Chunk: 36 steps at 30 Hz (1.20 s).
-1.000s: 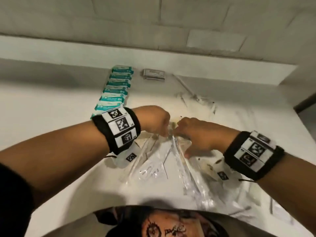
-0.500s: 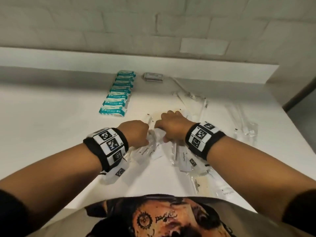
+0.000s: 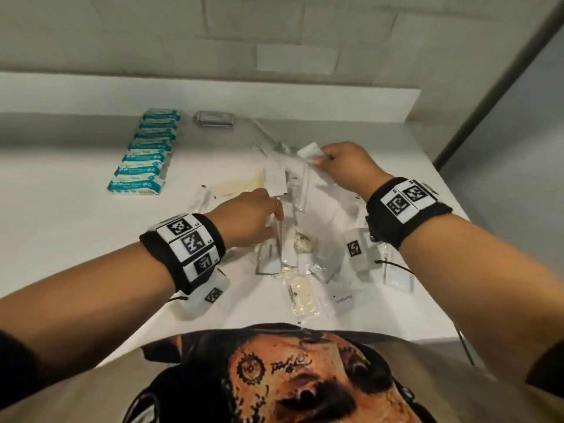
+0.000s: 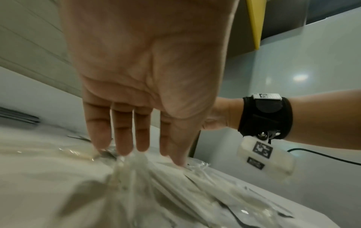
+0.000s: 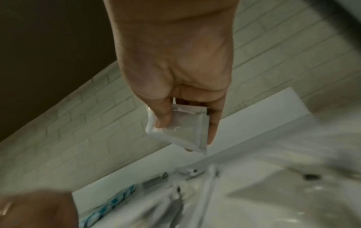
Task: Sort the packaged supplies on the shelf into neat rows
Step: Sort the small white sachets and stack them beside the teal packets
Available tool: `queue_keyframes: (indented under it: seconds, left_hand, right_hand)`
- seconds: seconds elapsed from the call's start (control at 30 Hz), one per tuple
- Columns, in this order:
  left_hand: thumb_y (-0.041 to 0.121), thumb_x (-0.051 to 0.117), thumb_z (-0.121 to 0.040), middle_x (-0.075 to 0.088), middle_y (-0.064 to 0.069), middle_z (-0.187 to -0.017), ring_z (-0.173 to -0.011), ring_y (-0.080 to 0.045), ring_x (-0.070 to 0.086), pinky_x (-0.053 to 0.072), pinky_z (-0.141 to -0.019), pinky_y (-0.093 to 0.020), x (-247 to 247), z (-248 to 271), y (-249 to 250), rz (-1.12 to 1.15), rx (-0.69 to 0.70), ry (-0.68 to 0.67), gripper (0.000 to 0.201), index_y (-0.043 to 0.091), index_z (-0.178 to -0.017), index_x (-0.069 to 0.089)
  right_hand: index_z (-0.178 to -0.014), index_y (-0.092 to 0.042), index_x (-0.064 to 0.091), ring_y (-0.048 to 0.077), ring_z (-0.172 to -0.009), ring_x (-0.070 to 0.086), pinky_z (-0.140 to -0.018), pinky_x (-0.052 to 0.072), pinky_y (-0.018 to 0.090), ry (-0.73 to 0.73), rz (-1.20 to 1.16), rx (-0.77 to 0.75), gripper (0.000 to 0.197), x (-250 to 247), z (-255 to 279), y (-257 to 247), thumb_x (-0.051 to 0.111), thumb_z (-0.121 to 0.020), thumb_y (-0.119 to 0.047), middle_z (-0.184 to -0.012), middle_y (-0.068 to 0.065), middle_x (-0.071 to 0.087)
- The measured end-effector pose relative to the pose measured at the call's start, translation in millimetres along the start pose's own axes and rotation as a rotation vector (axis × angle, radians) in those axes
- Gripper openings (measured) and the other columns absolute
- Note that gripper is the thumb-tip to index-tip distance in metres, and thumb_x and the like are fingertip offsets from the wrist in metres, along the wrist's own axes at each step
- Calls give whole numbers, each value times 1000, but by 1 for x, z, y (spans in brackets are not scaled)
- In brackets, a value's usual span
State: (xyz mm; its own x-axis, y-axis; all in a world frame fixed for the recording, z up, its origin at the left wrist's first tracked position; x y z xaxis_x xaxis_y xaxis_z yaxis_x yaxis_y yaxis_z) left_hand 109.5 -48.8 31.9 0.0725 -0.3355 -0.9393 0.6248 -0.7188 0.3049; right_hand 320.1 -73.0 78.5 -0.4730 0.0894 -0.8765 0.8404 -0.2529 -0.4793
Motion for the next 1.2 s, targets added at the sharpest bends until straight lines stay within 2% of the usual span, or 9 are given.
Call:
queue_keyframes:
  seconds: [0.1, 0.27, 0.37, 0.53, 0.63, 0.8, 1.0, 1.1, 1.2]
  left_hand:
    - [39, 64, -84, 46, 4, -120, -112, -16, 48, 44, -93, -32, 13, -4, 11, -35, 49, -189, 46, 34, -128, 55]
    - [32, 57, -88, 53, 6, -121, -112, -16, 52, 44, -98, -35, 8, -10, 9, 8, -5, -183, 34, 31, -121, 64]
    - [29, 51, -92, 64, 5, -112, -104, -17, 59, 47, -92, -35, 0, -18, 2, 3, -57, -84, 24, 26, -107, 69]
    - [20, 46, -94, 56, -10, -124, -111, -26, 56, 43, -97, -34, -12, -66, -19, 25, -224, 116, 32, 17, -121, 62]
    - [36, 48, -92, 48, -15, -138, -120, -30, 53, 42, -101, -36, -11, -98, -30, 85, -364, 128, 49, 13, -135, 47]
    - [52, 69, -76, 49, -18, -134, -119, -35, 53, 47, -96, -40, 1, -119, -41, -60, -523, 79, 82, 5, -137, 40]
    - [25, 66, -82, 59, -17, -124, -112, -34, 56, 46, -86, -34, -3, -125, -45, 12, -486, 60, 46, 2, -120, 54]
    - [17, 55, -88, 58, -22, -125, -114, -37, 54, 43, -90, -36, -16, -118, -36, 80, -455, 193, 37, -2, -121, 54]
    - [13, 56, -87, 63, -20, -106, -91, -32, 57, 41, -68, -32, -25, -106, -18, 222, -353, 297, 21, 6, -105, 51]
  right_hand:
    - [-112, -8, 61, 24, -83, 60, -64, 47, 27, -59, 8, 59, 26, -18, 26, 29, 50, -96, -25, -97, 8, 62]
    - [-102, -19, 50, 24, -82, 63, -67, 47, 33, -310, 99, 113, 18, -10, 64, 67, 51, -95, -35, -99, 7, 64]
    - [-129, -21, 45, 19, -90, 59, -72, 44, 29, -424, 85, 125, 54, 1, 71, 76, 66, -85, -44, -114, -1, 60]
    - [-119, -27, 51, 15, -99, 56, -73, 44, 23, -581, 152, 29, 59, 18, 76, 74, 82, -69, -29, -108, -8, 61]
    - [-134, -35, 44, 18, -109, 56, -90, 47, 32, -496, 255, -13, 69, 29, 68, 71, 77, -74, -38, -125, -6, 57]
    - [-139, -32, 39, 20, -119, 52, -92, 44, 30, -327, 218, 40, 79, 8, 61, 81, 79, -72, -38, -133, -5, 53]
    - [-142, -44, 33, 16, -124, 49, -99, 43, 33, -627, 324, -35, 83, 24, 83, 77, 77, -72, -36, -139, -11, 50]
    - [-144, -33, 35, 21, -118, 55, -89, 46, 31, -452, 224, 29, 64, 6, 70, 79, 62, -86, -35, -138, -3, 51]
    - [-118, -19, 52, 24, -85, 62, -71, 50, 33, -194, -23, 178, 30, -39, 53, 100, 49, -89, -14, -104, 6, 62]
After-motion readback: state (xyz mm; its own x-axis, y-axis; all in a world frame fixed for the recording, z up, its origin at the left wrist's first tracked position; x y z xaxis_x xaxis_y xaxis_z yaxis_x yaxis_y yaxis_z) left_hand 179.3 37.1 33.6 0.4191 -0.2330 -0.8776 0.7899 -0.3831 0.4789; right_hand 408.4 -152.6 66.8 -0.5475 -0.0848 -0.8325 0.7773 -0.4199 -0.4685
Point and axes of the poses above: each hand's wrist, its own z-axis away from the middle knuckle, its own x-axis out of the palm, y = z × x, the point moved 1 cm from there along -z, towards the middle knuckle
